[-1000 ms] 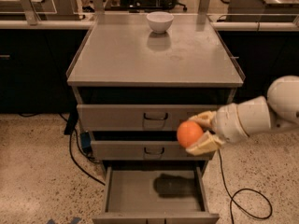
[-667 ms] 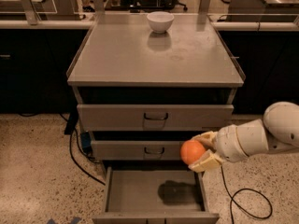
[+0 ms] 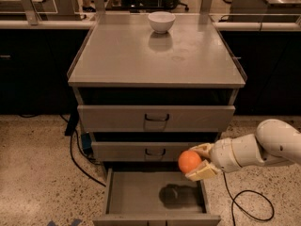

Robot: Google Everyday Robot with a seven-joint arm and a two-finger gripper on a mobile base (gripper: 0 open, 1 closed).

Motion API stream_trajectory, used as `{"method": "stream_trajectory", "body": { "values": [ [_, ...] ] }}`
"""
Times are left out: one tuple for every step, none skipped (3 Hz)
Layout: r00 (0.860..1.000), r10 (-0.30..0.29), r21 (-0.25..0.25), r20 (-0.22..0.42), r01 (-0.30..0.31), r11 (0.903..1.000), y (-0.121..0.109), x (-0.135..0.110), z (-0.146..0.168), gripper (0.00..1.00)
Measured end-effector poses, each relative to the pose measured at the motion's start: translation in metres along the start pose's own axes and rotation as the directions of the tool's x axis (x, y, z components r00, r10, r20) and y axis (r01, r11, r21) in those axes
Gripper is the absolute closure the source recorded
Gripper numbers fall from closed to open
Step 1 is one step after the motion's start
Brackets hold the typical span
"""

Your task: Place orange into bottom drawer

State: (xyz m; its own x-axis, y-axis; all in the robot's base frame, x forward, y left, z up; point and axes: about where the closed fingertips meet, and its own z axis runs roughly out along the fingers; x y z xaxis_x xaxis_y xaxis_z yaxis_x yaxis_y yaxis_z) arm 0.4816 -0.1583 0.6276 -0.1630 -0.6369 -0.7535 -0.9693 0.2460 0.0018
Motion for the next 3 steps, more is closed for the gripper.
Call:
{"method": "stream_trajectory", "body": {
  "values": [
    [0.999,0.027,0.035,-0.025,-0.026,0.999,0.008,0.018,0.01,1.0],
    [0.992,0.102,0.067,-0.08,-0.097,0.993,0.04,0.068,0.045,1.0],
    [0.974,0.177,0.063,-0.142,-0.17,0.9835,0.076,0.115,0.101,1.0]
  ]
}}
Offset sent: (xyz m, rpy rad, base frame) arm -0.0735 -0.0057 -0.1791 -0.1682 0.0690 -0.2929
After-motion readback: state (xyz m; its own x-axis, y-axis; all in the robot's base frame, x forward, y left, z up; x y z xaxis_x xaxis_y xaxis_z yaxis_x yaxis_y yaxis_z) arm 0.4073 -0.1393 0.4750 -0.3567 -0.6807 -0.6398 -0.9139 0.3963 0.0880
